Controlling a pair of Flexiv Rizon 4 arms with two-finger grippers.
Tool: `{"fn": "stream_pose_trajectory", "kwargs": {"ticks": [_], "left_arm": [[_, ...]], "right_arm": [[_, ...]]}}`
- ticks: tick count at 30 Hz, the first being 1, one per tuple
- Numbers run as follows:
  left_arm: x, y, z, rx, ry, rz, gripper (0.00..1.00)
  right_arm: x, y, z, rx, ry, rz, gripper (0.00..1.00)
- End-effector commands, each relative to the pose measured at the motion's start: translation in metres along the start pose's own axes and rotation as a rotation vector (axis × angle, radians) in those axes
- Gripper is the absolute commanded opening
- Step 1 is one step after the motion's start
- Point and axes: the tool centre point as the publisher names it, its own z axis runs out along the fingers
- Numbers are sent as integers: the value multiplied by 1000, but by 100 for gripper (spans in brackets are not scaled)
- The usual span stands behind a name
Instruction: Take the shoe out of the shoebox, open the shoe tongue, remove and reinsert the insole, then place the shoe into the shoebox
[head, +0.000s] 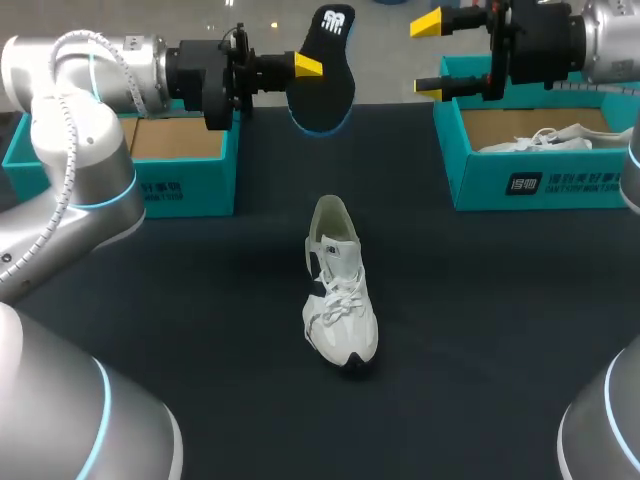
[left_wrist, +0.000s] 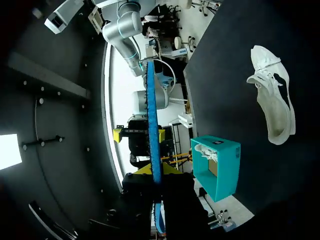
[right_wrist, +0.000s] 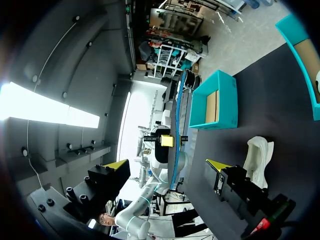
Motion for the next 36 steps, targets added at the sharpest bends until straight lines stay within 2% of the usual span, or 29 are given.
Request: {"fn": "stream_pose_trajectory", "kwargs": {"ticks": [1,11,20,28,36], "left_arm": [[3,2,0,0,-12,76,0],[-4,3,6,-19,17,54,0],[-9,3,16,-8,-9,51,0],[-15,2,30,-10,-35,63,0],[-17,0,41,-33,-56,59,0]], "right_arm": [[0,1,2,0,-1,0,100],[0,1,2,0,-1,0,100],[0,1,2,0,-1,0,100],[-2,2,32,65,-14,5,100],[-1,3,42,60,-39,31,100]]}}
